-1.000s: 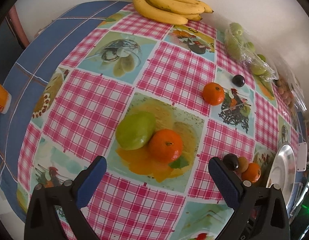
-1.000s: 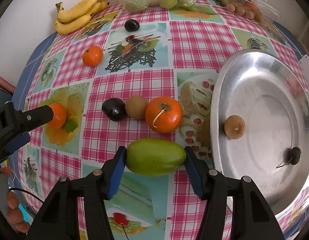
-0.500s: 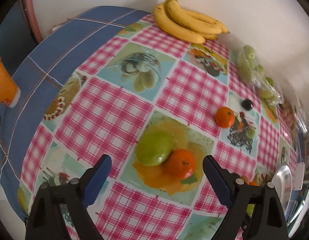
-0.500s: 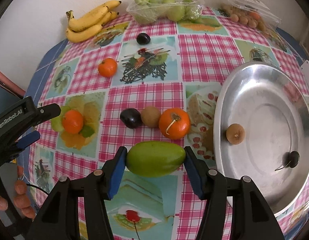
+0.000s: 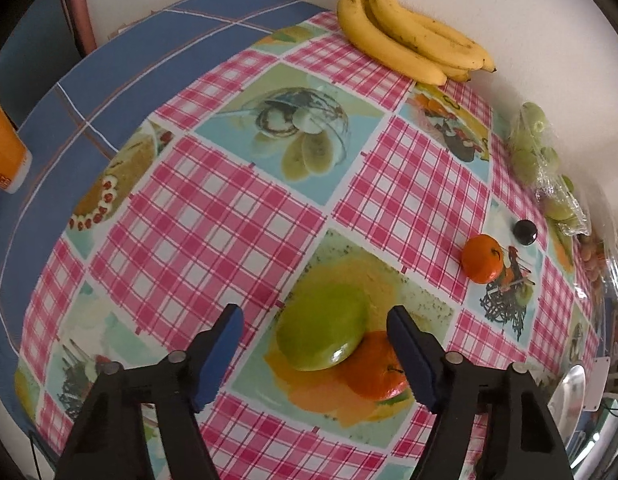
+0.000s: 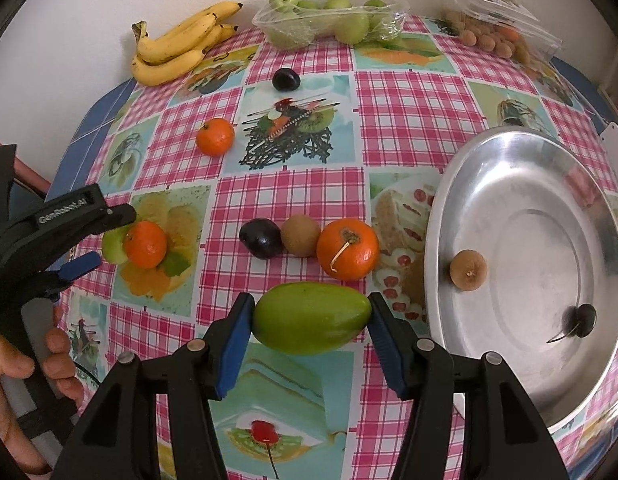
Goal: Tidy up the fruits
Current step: 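Grasp the green apple beside the tangerine with the left tool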
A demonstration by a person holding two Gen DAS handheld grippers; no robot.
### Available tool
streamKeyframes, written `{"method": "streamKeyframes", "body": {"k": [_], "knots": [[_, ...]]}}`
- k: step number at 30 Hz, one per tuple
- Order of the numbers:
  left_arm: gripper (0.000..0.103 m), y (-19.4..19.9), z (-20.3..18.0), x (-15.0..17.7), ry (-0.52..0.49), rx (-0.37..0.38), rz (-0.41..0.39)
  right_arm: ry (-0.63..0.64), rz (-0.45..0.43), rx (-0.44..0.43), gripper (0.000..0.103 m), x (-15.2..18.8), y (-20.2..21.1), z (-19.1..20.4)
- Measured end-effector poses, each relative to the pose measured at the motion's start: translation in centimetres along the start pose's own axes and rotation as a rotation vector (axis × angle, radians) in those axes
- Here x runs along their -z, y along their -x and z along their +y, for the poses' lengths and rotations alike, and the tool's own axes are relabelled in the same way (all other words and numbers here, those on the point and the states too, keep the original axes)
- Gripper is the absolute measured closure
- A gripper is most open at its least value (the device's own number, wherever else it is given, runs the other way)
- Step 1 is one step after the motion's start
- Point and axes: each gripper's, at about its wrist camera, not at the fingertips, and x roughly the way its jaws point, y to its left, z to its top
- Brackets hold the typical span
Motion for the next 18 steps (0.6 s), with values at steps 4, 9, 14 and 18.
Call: {"method": "streamKeyframes", "body": {"k": [4, 9, 14, 18], "knots": [[0.035, -0.5, -0.2, -0.1, 0.01, -0.002, 0.0, 0.004, -0.002, 0.002, 0.044, -0.1, 0.0, 0.1], [0.051, -0.9, -0.1, -0.2, 0.015, 0.024, 0.011, 0.007, -0.001, 0.004, 0.044, -0.1, 0.0, 0.2], [0.054, -0.6, -0.1, -0.2, 0.01, 0.031, 0.009, 0.008, 0.0, 0.002, 0.044, -0.1, 0.0, 0.1], [0.054, 0.3, -0.1, -0.2, -0.003, 0.043, -0.006, 0.006, -0.007, -0.001, 0.044, -0.2, 0.2, 0.1]]}}
